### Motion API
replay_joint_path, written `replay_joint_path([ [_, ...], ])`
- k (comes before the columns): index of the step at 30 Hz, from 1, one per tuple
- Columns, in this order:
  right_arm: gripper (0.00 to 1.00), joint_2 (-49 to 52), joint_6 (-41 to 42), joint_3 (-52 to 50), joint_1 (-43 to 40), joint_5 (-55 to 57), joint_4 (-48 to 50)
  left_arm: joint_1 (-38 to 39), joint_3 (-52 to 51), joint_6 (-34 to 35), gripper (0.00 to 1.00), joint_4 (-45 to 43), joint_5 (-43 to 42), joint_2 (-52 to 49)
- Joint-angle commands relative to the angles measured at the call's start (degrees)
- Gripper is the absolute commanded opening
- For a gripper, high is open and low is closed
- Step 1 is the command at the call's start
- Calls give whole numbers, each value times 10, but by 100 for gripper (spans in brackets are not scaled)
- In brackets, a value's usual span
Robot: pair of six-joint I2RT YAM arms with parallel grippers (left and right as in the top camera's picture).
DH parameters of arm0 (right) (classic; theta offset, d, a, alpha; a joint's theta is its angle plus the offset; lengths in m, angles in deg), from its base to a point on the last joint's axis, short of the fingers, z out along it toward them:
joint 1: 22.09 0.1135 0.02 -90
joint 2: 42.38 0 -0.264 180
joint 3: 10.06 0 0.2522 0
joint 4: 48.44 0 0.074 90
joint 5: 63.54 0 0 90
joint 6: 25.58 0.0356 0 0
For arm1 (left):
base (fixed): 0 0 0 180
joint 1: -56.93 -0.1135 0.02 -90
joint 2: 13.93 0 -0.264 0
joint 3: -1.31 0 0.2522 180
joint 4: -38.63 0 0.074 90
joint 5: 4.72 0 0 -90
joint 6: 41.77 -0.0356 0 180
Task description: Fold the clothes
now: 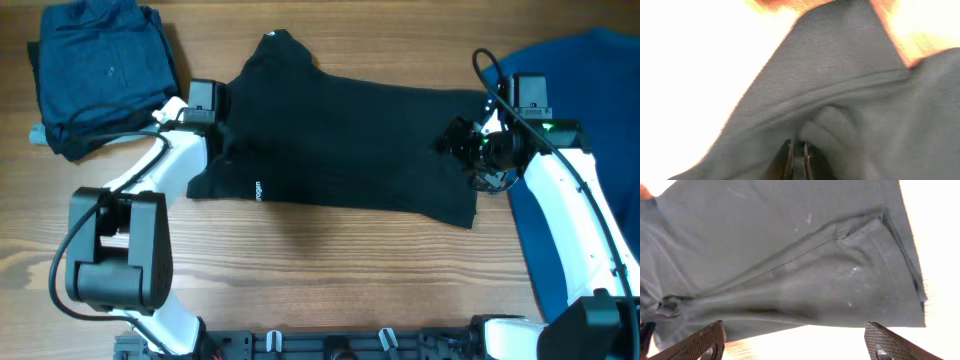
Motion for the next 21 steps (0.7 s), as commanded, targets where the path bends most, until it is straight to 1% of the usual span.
replay_joint_path([
  [1,90,0,-32,5,1,19,-15,2,28,-18,9,66,42,63],
  [4,89,0,-35,5,1,19,-40,20,37,-17,11,143,31,153],
  [6,84,0,-35,-6,1,17,-51,36,36,-17,11,185,-7,182],
  [8,68,1,-35,-26,2,10,-50,45,35,-17,10,211,-50,179],
  [9,62,3,-35,-44,2,2,-45,49,31,-17,9,219,-86,168],
  [10,57,4,-34,-61,2,-3,-33,50,28,-17,9,219,-102,152],
  [12,47,5,-26,-84,2,-4,-5,49,27,-17,8,213,-104,118],
  [14,31,5,4,-99,2,-4,12,49,27,-17,4,209,-113,80],
  [15,28,5,10,-106,2,-4,22,49,27,-17,4,209,-123,57],
  [16,27,5,10,-115,2,0,38,49,27,-17,4,209,-127,41],
  [17,24,6,16,-122,2,6,54,49,27,-17,4,208,-127,26],
  [21,6,37,31,-134,2,9,97,49,27,-18,4,195,-125,-11],
])
